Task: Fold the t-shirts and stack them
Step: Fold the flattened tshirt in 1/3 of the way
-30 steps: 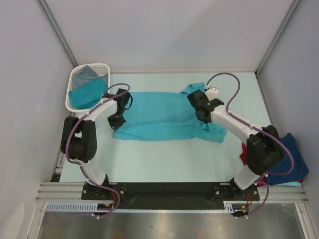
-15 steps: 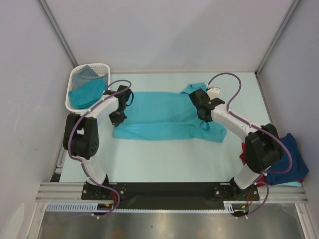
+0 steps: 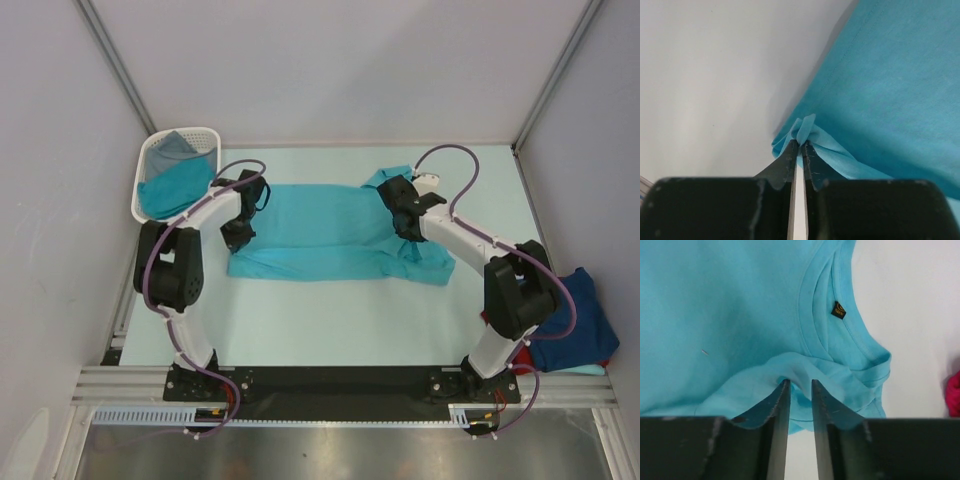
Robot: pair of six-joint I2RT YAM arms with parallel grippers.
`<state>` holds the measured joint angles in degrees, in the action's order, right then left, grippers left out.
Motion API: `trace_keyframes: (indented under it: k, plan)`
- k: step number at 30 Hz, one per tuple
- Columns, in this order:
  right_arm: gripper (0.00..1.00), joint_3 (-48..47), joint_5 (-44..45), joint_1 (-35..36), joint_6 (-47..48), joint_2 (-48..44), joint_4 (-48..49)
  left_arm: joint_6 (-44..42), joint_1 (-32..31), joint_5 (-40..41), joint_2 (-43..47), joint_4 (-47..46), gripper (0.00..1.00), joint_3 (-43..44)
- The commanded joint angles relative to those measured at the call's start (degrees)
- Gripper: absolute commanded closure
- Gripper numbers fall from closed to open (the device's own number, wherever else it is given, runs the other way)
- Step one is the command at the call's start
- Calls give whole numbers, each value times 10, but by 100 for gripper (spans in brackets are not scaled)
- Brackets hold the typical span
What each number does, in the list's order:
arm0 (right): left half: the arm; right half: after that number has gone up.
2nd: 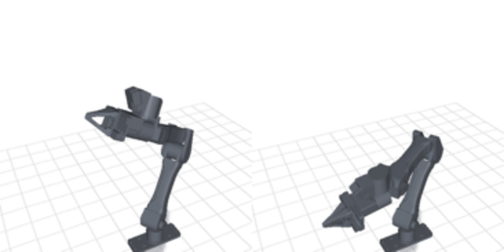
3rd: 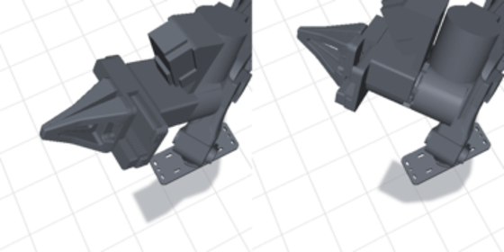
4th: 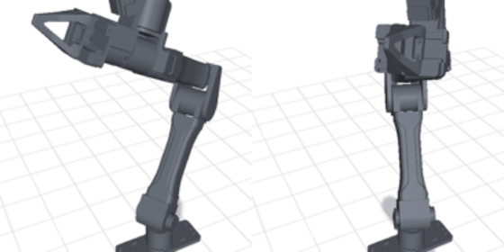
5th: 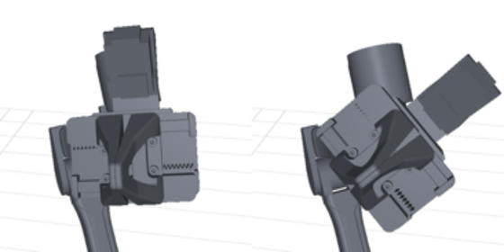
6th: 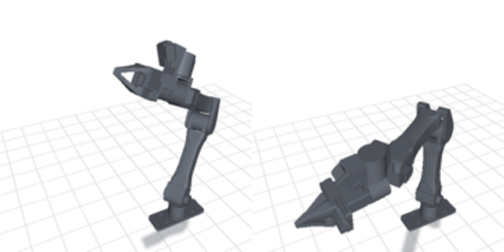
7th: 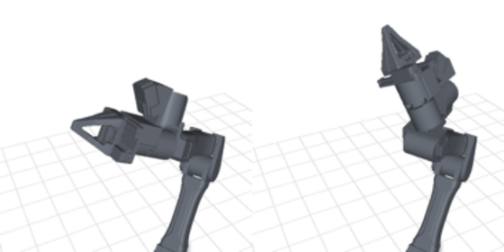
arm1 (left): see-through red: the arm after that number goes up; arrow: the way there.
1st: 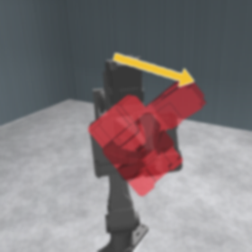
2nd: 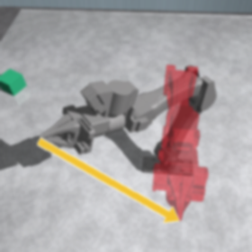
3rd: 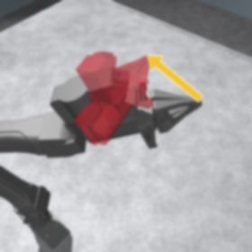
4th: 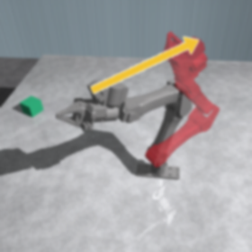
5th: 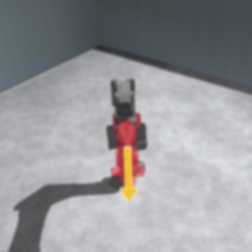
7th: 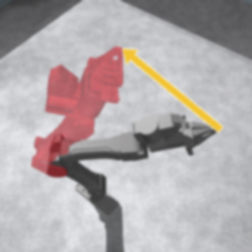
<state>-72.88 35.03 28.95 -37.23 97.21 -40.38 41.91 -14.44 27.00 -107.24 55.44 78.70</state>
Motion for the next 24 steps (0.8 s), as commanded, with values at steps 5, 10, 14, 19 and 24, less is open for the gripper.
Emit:
trace_keyframes:
  k: [5,10,14,19,24]
  plan:
    - [43,-47,8,-1,15,-1,2,-2,5,36,36,5,75,24]
    - [36,-51,19,15,23,-19,-1,-1,-1,40,64,5,63,9]
    - [35,-38,3,33,21,-48,-8,3,-16,30,122,-1,59,-24]
    - [40,-2,-14,67,-7,-42,-5,16,-65,-1,141,-10,59,-67]
    - [43,21,-29,76,-15,-32,5,29,-101,-17,128,-15,59,-84]
